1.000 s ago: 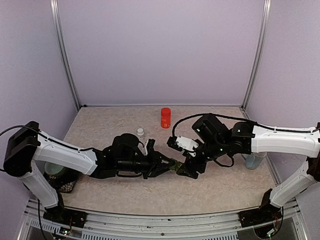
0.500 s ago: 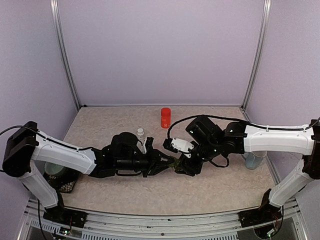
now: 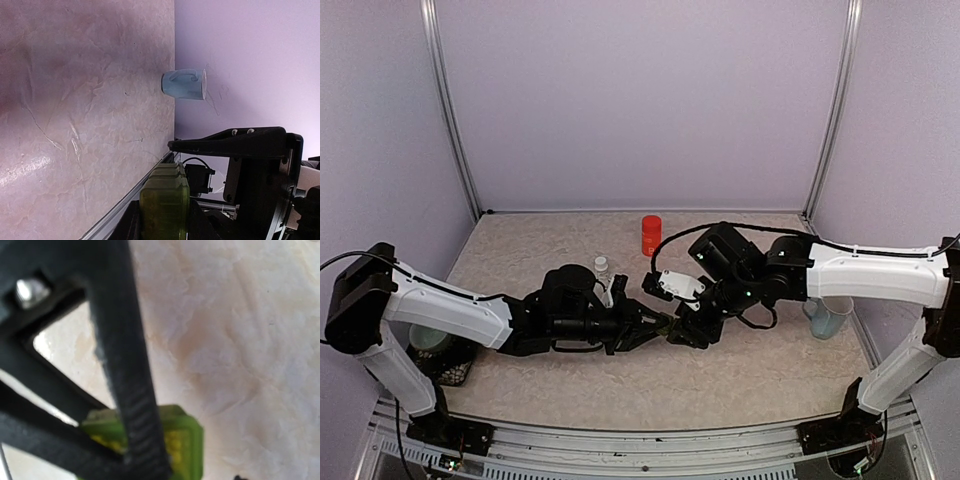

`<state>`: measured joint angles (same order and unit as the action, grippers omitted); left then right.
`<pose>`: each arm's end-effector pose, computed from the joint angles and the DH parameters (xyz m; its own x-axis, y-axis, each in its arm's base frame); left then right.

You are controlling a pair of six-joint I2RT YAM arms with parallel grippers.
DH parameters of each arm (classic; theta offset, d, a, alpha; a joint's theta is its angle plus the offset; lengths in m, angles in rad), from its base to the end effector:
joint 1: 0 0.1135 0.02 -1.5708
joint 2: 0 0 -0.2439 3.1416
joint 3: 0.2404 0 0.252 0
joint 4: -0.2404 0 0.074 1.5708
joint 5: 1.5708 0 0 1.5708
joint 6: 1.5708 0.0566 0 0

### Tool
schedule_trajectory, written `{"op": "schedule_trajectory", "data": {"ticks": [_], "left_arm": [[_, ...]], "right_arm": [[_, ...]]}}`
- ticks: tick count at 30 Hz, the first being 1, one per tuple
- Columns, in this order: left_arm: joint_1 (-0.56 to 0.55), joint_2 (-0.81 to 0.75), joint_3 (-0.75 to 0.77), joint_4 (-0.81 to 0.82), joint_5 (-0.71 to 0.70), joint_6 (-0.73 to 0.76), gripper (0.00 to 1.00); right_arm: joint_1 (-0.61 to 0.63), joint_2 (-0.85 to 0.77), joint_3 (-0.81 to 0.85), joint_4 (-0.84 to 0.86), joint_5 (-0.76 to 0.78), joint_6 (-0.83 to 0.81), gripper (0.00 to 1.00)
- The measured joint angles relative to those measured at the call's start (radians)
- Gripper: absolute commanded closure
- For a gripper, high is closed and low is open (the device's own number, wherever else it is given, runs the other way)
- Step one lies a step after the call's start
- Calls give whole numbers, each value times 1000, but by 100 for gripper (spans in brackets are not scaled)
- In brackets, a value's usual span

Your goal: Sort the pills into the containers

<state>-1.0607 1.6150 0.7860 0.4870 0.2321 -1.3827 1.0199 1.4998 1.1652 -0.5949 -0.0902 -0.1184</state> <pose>0.1654 -0.3223 0.1740 -0.9689 -0.2263 -0.1004 0.0177 0.3410 -0.9399 0.1692 0.2852 0.2286 -0.3130 -0.7341 -0.6026 -0.9202 0.3914 0.0010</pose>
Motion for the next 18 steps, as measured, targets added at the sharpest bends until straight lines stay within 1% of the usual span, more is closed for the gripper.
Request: {"op": "schedule_trajectory", "data": {"ticks": [2, 11, 14, 18], "left_arm": [[0, 0, 0, -1, 0, 0, 92], [0, 0, 0, -9, 0, 0, 92], [0, 0, 0, -9, 0, 1, 92], [0, 0, 0, -8, -5, 1, 92]], "right_arm": [[0, 2, 2, 0, -1, 0, 41], [0, 19, 2, -5, -3, -1, 40], [0, 19, 2, -6, -2, -4, 46], [0, 19, 2, -8, -12, -9, 59]]}}
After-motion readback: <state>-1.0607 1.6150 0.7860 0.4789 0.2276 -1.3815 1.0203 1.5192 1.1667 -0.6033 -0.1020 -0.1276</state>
